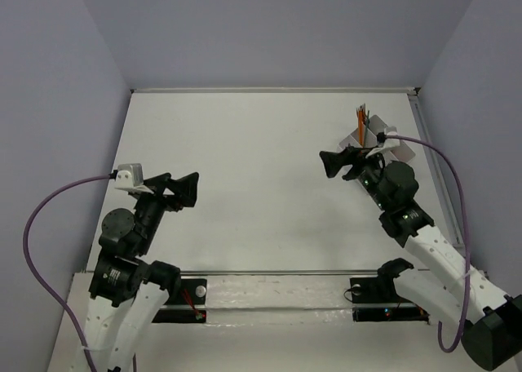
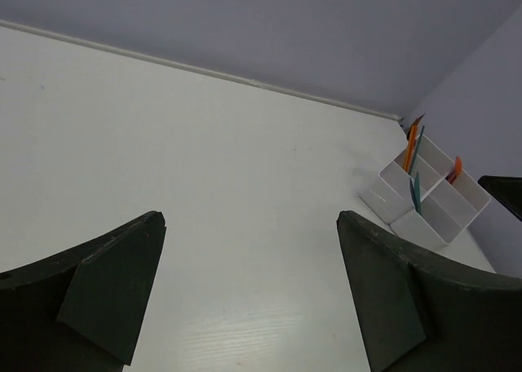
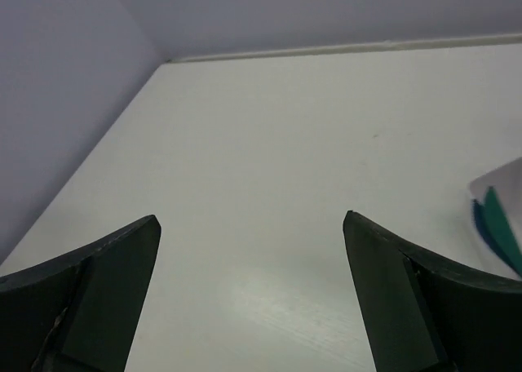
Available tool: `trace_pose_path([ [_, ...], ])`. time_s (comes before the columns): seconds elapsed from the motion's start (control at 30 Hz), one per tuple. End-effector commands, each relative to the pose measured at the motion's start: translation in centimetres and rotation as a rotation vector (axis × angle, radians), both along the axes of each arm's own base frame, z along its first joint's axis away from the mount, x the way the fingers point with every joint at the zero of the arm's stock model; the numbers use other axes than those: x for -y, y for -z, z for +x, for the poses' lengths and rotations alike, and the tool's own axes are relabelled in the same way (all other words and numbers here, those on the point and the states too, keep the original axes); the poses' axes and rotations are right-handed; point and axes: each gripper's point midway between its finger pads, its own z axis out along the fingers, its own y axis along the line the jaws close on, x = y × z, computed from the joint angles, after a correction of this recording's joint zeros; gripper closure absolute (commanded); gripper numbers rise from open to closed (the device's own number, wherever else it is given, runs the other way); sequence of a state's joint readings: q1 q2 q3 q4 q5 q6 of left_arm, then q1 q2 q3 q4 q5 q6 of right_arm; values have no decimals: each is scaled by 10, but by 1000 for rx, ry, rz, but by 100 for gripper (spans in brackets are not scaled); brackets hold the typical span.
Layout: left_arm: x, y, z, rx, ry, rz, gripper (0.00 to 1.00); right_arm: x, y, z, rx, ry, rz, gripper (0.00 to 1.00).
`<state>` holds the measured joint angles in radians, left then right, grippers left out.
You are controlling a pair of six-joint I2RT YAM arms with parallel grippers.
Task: Sort the eating utensils into containers
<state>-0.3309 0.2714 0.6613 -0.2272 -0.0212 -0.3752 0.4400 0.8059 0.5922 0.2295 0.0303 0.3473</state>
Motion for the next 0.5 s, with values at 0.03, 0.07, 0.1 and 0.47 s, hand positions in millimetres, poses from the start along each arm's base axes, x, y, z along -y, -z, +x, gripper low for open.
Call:
trace_pose_path([
  [0.03,-1,-6,10,27,-3,25,1,-67,-3,-68,-29,-517,75,0],
  [0.07,-2,-7,11,33,-9,27,1,-69,-2,-74,-29,-547,81,0],
  [0.1,-4,-8,11,36,-17,28,1,-72,6,-80,-43,-579,82,0],
  [0.47,-5,-27,1,135,-7,19,1,-54,18,-91,-15,-509,58,0],
])
